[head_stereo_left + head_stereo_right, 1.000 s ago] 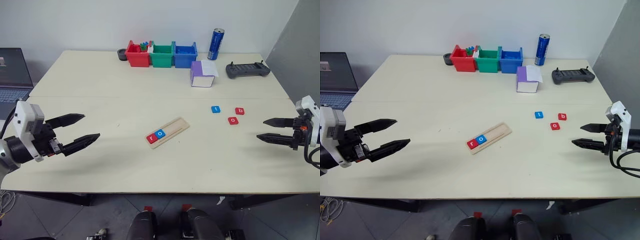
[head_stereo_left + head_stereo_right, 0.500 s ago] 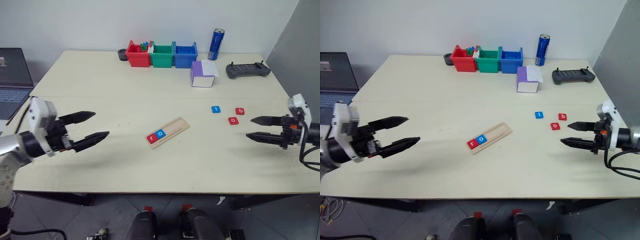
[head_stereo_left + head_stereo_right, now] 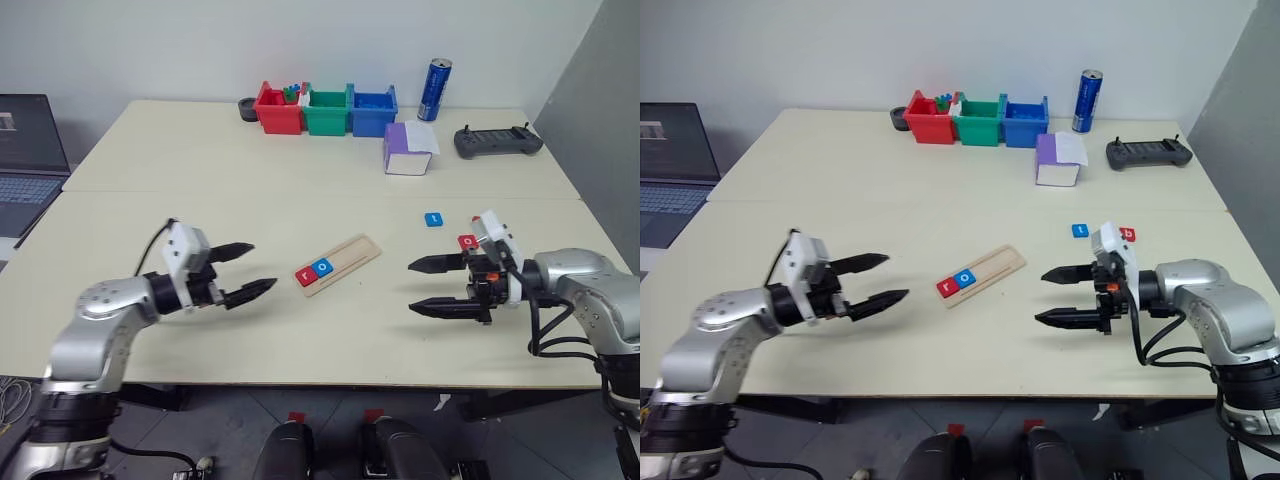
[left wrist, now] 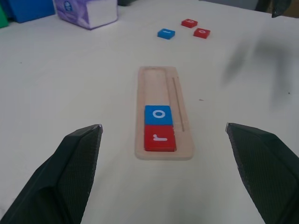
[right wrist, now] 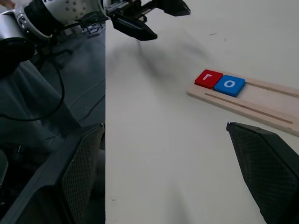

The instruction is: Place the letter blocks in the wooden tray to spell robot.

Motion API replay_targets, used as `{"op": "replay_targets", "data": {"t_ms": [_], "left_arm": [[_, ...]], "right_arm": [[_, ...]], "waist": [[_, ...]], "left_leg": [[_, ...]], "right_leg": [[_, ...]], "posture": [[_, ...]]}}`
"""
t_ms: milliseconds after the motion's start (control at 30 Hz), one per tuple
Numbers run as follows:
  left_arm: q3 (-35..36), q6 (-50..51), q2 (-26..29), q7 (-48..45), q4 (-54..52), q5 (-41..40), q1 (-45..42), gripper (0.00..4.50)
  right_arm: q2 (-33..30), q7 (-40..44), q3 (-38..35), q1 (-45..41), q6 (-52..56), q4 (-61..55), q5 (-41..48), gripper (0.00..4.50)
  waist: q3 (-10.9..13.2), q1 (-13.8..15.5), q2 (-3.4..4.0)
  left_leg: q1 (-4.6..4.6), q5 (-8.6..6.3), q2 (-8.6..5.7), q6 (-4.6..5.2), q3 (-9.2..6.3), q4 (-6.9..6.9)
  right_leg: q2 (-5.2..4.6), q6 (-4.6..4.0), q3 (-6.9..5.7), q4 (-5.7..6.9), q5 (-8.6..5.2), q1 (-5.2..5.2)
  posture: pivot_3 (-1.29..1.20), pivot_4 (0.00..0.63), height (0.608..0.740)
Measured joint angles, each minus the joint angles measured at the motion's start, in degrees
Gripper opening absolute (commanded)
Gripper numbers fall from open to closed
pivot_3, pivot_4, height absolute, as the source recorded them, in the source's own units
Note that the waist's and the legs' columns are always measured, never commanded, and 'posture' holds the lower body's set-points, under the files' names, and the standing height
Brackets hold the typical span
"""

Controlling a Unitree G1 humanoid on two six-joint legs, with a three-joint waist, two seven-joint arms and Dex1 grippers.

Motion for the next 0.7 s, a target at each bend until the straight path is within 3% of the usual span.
{"op": "replay_targets", "data": {"t_ms": [167, 367, 700], "left_arm": [[-4.4, -6.1, -1.8, 0.3, 9.6, 6.8, -5.3, 4.50], [-6.6, -10.1, -5.7, -2.2, 17.9, 8.7, -9.5, 4.50], [-7.5, -11.2, -7.1, -3.2, 20.5, 10.6, -9.9, 4.50]], "right_arm": [[1.0, -0.7, 0.6, -0.2, 0.0, -0.9, 0.0, 4.47], [1.5, -1.5, 0.7, -0.2, 0.1, -2.1, 0.1, 4.47], [2.3, -3.9, 1.1, 0.5, 0.6, -4.6, 0.5, 4.47]], "waist": [[0.0, 0.0, -0.01], [0.0, -0.1, -0.01], [0.0, -0.1, -0.01]], "left_leg": [[0.01, 0.00, 0.00, 0.00, -0.01, 0.20], [0.01, -0.02, 0.03, 0.03, -0.01, 0.58], [0.02, -0.02, 0.04, 0.03, -0.03, 0.60]], "right_leg": [[0.00, -0.01, 0.00, 0.33, -0.01, -0.05], [-0.01, -0.01, 0.00, 0.64, -0.01, -0.05], [0.00, -0.01, 0.00, 0.68, -0.01, -0.05]], "posture": [[0.00, 0.150, 0.740], [0.00, 0.150, 0.740], [0.00, 0.150, 0.740]]}}
